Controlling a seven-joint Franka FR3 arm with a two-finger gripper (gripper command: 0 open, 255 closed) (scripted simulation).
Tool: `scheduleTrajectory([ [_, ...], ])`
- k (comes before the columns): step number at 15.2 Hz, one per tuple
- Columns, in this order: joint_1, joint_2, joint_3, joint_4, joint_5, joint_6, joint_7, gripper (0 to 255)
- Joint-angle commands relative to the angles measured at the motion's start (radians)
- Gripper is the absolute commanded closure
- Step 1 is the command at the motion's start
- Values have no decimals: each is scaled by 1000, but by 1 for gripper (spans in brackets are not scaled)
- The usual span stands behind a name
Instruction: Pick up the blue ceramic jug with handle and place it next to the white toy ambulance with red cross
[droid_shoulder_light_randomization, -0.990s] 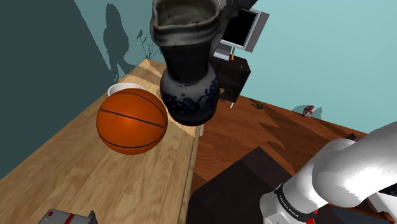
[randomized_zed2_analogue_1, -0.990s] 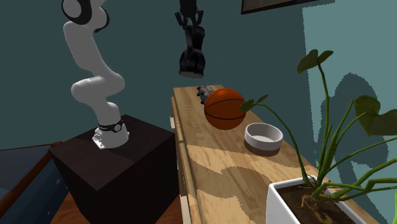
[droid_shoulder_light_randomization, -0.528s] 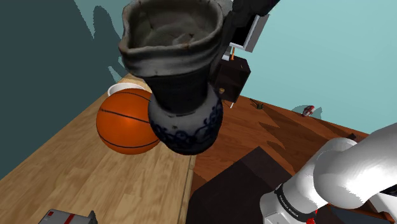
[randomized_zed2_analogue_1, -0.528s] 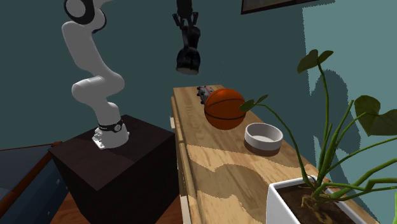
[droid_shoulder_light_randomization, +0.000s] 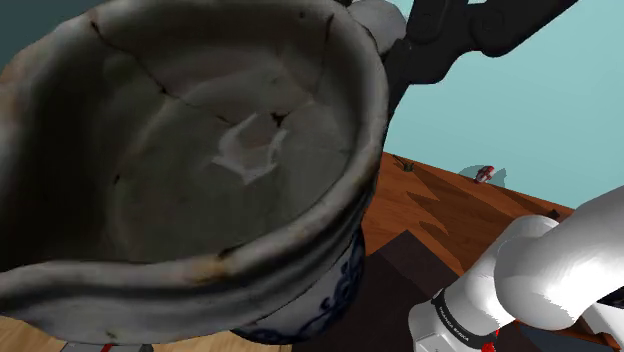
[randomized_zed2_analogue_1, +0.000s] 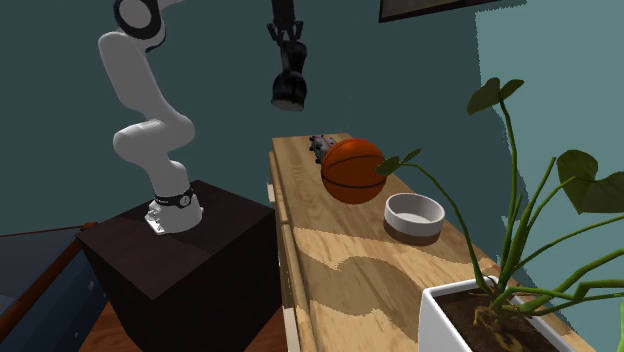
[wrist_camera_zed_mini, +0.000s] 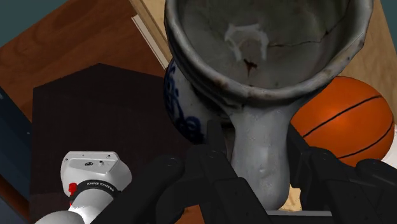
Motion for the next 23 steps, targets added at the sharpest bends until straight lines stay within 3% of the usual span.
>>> scheduleTrajectory([
  [1, 10, 28, 58, 24, -19, 8, 68, 255],
  [4, 30, 109, 173, 86, -88, 9, 190, 255],
  [7, 88, 249, 309, 169, -227, -1, 348, 255],
  [10, 270, 435, 377, 283, -429, -45, 521, 255],
  [12, 441, 536, 351, 381, -539, -89, 603, 255],
  [13, 469, 547, 340, 397, -550, -95, 611, 255],
  [18, 325, 457, 371, 223, -450, 23, 577, 255],
  [23, 220, 374, 388, 86, -363, 123, 534, 255],
])
